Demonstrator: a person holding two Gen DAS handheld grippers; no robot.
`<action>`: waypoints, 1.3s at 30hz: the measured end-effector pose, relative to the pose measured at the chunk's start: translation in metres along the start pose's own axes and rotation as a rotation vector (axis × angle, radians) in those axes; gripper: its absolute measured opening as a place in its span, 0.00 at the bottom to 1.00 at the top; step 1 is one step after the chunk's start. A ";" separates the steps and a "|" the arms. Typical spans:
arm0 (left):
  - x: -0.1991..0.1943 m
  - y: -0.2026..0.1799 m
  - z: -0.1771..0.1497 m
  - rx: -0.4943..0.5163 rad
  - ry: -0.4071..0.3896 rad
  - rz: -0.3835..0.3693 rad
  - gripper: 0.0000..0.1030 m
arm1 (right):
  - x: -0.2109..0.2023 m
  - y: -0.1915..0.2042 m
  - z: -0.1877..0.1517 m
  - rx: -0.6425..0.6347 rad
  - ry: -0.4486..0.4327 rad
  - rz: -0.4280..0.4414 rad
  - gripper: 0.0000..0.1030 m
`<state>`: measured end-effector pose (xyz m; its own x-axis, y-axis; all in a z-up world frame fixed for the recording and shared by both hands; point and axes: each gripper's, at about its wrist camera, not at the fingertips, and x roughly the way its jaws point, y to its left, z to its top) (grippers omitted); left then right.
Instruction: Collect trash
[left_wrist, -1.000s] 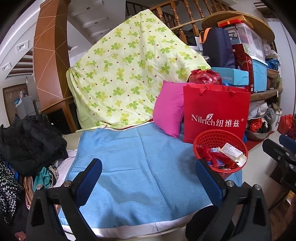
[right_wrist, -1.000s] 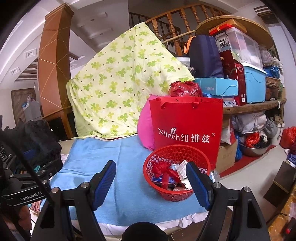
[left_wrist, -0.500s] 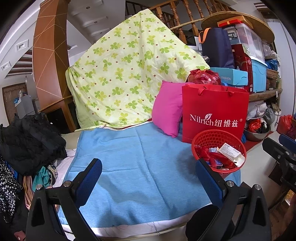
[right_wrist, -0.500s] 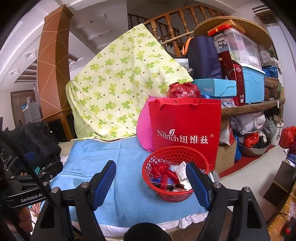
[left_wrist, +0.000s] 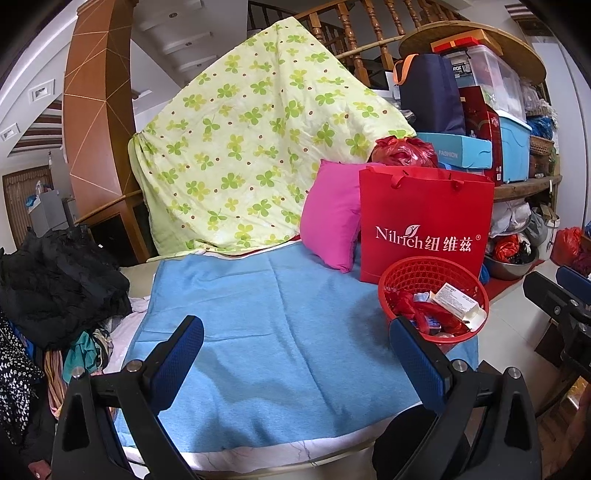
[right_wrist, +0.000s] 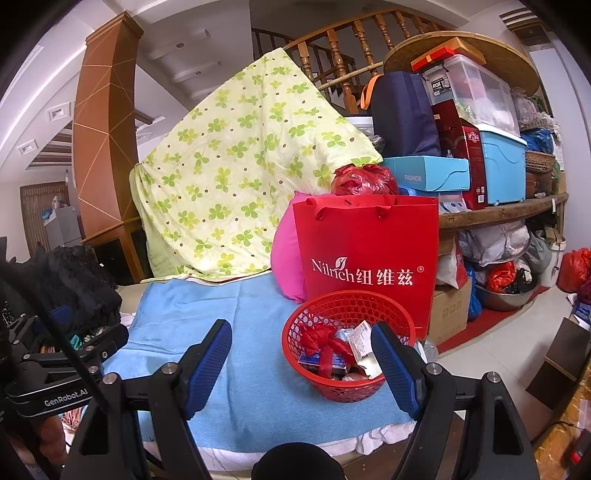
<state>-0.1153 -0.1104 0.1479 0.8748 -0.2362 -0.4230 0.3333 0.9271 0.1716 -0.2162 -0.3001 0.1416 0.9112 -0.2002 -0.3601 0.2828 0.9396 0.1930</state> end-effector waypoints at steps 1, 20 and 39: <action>0.000 0.000 0.000 0.000 0.001 0.000 0.98 | 0.001 0.001 0.000 -0.001 0.000 0.001 0.78; 0.001 -0.011 -0.003 0.017 0.002 -0.016 0.98 | -0.002 -0.005 -0.001 0.014 -0.007 -0.006 0.78; 0.004 -0.006 -0.003 0.013 0.018 -0.045 0.98 | 0.004 -0.006 -0.001 0.021 0.004 -0.017 0.78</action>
<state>-0.1146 -0.1160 0.1430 0.8526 -0.2720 -0.4461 0.3767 0.9117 0.1641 -0.2147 -0.3060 0.1381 0.9050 -0.2152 -0.3670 0.3047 0.9299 0.2059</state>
